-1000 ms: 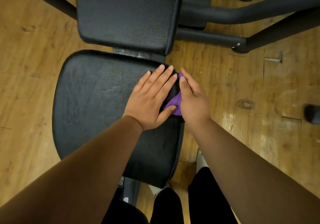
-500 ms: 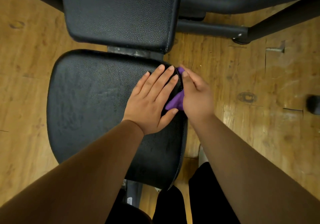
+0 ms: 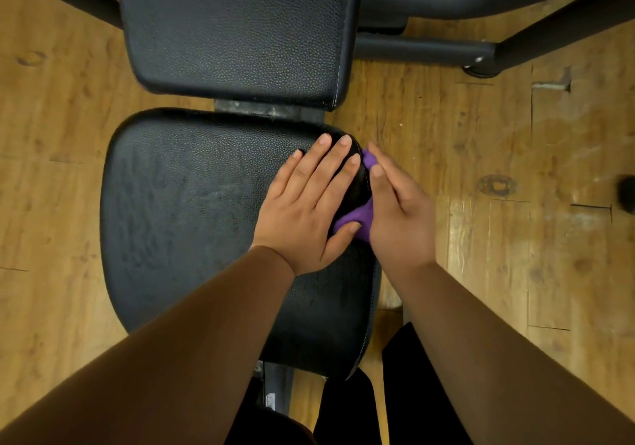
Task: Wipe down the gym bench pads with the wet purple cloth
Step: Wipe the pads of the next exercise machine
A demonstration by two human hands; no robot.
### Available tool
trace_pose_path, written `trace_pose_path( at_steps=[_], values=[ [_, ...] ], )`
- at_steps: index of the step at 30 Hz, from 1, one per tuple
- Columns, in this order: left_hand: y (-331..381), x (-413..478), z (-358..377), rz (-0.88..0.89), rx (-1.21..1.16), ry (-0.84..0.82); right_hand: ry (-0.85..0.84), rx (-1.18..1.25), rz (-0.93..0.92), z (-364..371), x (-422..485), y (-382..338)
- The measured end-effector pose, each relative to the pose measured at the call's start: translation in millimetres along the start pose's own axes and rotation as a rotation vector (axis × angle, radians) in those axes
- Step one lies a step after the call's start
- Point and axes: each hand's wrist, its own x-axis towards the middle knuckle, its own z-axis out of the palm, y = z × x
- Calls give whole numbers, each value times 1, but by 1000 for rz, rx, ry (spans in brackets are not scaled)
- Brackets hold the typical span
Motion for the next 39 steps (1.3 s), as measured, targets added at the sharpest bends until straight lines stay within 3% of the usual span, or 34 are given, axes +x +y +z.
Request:
trace_pose_path(
  at_steps=[6, 11, 17, 22, 28, 34, 39],
  values=[
    [0, 0, 0, -5, -6, -9, -35, 29, 86, 6, 35, -11],
    [0, 0, 1, -6, 1, -1, 56, -131, -124, 7, -10, -1],
    [0, -1, 0, -2, 4, -13, 26, 98, 213, 5, 36, -11],
    [0, 0, 1, -6, -8, -6, 162, -170, -122, 13, -18, -2],
    [0, -1, 2, -4, -20, -8, 31, 2, 169, 10, 42, -9],
    [-1, -1, 2, 2, -16, 2, 96, -32, -63, 10, -3, -4],
    [0, -1, 2, -3, -32, -2, 42, 80, 328, 7, 47, -18]
  ],
)
